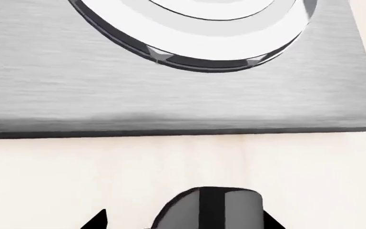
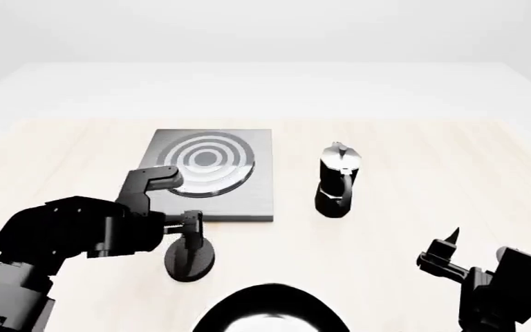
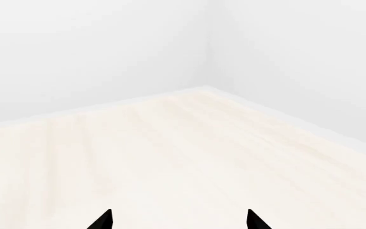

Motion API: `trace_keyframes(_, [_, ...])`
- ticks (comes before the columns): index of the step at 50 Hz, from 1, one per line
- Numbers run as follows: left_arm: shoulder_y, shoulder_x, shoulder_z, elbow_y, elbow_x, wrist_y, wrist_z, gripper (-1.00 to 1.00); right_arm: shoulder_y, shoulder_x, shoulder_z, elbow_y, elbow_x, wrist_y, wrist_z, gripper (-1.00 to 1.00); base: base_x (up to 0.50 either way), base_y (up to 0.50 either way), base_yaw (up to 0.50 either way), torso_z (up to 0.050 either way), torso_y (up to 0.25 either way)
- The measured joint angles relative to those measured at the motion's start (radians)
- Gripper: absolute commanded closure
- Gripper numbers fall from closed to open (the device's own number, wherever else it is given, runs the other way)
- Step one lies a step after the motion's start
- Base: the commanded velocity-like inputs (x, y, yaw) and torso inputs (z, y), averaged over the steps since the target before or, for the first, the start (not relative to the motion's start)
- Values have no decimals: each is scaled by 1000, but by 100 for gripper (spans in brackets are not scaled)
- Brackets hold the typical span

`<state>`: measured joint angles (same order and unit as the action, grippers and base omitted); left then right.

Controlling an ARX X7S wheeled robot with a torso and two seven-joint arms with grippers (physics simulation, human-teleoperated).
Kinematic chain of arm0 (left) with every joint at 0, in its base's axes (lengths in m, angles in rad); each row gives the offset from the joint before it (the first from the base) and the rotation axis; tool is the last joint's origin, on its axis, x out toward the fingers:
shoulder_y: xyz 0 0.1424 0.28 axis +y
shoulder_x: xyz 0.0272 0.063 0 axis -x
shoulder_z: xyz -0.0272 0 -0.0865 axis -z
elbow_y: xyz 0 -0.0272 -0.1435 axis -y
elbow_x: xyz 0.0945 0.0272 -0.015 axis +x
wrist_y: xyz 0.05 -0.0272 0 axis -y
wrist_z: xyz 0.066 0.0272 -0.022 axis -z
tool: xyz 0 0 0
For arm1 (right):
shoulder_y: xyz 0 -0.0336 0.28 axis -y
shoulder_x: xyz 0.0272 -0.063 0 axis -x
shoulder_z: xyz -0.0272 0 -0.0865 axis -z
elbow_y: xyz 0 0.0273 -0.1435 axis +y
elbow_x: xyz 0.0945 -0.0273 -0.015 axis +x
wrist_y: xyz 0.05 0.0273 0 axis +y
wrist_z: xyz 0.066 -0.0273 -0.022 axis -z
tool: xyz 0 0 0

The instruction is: Turn on the stove and put the frying pan on it.

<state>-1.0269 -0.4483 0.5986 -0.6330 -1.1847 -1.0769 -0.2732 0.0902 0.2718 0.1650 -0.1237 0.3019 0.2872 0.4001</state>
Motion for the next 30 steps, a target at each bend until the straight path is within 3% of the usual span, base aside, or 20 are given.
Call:
trace_keyframes(10, [-40,38,-9,-114,4,51,5,-100,-1,2,-1,1,4,-2,2,-100,0,0,0,0,0])
trace_keyframes(18, [-39,14,-47,-28,-31,24,-61,-100,0,5,-3,1,8,-2,4,-100,0,0,0,0,0])
trace_keyframes(23, [-60,-26,-96,115,-125,-62,-181,-100,2,6,-4,1,12,0,5,-100,0,0,0,0,0])
trace_keyframes(30, [-146,-87,-153,271,-393,-216,-466,-100,4,8,-3,0,23,6,4,-100,0,0,0,0,0])
